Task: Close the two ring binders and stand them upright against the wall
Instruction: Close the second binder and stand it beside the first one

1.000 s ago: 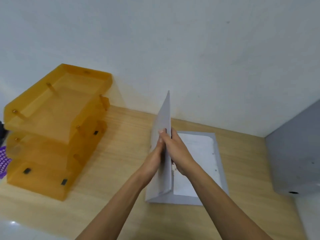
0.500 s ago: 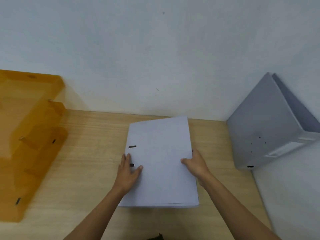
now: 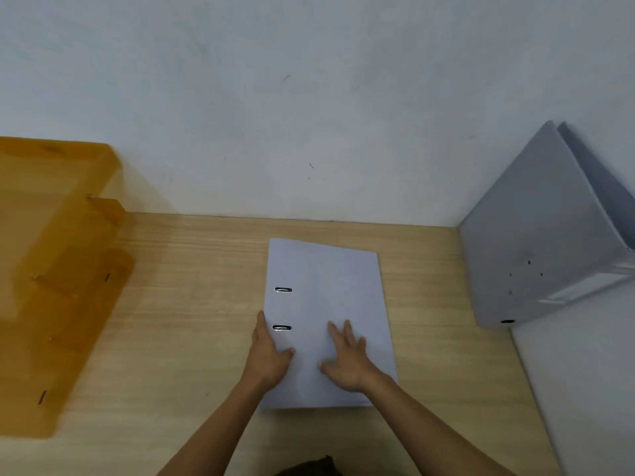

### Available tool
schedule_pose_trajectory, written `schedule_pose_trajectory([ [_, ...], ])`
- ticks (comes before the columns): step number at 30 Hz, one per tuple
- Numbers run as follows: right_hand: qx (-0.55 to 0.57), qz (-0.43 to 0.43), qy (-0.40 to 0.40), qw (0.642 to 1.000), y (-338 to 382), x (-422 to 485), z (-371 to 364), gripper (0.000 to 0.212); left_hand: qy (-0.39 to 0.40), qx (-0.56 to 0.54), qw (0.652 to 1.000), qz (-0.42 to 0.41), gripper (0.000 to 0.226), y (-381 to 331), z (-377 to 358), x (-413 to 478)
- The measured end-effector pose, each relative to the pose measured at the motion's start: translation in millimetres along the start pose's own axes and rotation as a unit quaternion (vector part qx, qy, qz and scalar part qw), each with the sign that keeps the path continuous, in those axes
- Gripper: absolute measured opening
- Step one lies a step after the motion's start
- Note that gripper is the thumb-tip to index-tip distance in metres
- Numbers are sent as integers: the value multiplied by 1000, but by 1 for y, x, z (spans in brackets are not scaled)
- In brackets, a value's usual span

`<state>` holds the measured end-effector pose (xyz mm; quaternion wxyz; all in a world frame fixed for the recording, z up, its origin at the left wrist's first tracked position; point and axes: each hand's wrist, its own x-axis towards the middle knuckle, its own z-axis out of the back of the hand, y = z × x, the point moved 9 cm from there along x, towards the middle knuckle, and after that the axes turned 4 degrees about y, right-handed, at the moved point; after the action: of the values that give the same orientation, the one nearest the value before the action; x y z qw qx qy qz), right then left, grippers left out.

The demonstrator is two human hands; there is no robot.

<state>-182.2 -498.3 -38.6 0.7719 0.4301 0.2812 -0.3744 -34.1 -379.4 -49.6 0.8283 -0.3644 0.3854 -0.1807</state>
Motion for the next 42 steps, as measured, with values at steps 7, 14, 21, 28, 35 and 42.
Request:
schedule_pose_trajectory([
  [7, 116, 0, -8, 993, -5, 1, 4, 77, -9, -202, 969, 139, 86, 4, 11, -3],
  [14, 194, -29, -83, 977, -14, -19, 24, 80, 48, -400, 898, 176, 75, -39, -3, -27],
  [21, 250, 26, -156, 955, 6, -52, 56, 70, 228, -432, 871, 60, 48, -112, -41, -51],
  [28, 328, 133, -180, 918, 26, -85, 92, 79, 218, -331, 914, -83, 52, -163, -40, -63],
  [35, 363, 289, -288, 838, 12, -162, 154, 68, 166, -169, 934, -266, 82, -212, -60, -91],
  [42, 344, 237, -355, 836, -71, -190, 151, 67, 248, -45, 924, -289, 94, -214, -131, -97],
])
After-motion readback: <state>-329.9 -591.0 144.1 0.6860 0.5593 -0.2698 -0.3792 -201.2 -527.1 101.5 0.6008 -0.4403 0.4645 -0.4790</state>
